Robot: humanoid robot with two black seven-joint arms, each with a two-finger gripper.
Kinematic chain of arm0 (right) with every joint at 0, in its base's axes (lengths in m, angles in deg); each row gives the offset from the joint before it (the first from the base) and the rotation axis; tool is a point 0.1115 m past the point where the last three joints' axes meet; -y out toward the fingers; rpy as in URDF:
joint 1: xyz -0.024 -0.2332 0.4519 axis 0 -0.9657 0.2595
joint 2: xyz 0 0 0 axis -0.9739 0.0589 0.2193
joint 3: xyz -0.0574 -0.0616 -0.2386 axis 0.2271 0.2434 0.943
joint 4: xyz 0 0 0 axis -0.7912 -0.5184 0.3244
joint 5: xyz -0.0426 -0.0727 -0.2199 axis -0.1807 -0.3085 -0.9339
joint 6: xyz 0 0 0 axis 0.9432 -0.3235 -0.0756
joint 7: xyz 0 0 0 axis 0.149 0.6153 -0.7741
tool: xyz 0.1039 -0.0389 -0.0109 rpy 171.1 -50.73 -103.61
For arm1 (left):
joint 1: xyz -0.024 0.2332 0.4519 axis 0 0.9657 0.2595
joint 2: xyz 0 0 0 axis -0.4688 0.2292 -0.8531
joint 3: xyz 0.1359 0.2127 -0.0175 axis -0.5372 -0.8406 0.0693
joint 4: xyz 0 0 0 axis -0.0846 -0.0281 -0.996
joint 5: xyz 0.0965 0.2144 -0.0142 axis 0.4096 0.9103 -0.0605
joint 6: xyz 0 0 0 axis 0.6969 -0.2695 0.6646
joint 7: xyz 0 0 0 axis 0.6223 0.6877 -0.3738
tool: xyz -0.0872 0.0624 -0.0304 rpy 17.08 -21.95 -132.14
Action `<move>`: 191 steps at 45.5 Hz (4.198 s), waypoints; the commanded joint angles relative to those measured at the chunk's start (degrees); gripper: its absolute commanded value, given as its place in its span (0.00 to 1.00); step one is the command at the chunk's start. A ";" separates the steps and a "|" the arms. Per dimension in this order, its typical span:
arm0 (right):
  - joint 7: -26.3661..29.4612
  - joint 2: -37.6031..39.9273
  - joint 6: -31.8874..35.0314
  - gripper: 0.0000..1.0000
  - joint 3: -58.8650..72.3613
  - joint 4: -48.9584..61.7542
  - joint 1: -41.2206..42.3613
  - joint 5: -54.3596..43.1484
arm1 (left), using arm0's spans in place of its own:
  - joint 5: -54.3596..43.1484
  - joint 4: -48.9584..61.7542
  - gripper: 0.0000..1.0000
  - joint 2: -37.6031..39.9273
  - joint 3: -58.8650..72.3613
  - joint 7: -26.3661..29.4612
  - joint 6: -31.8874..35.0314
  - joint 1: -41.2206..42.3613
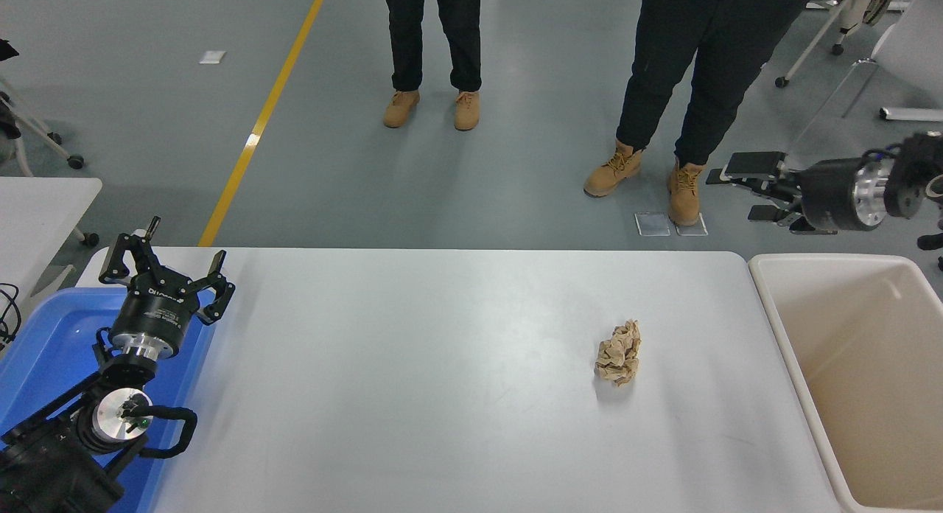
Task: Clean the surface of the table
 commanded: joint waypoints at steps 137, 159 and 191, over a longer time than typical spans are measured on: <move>1.52 -29.44 -12.10 0.99 15.38 16.84 -15.80 -11.71 | 0.02 0.00 0.99 0.00 -0.01 0.00 0.00 0.00; 0.29 -29.44 -14.30 0.66 15.91 16.84 -16.60 -11.71 | 0.02 0.00 0.99 0.00 -0.01 0.00 0.00 0.00; -3.76 -26.90 -13.77 0.00 18.11 16.05 -14.49 -11.54 | 0.02 0.00 0.99 0.00 -0.01 0.00 0.00 0.00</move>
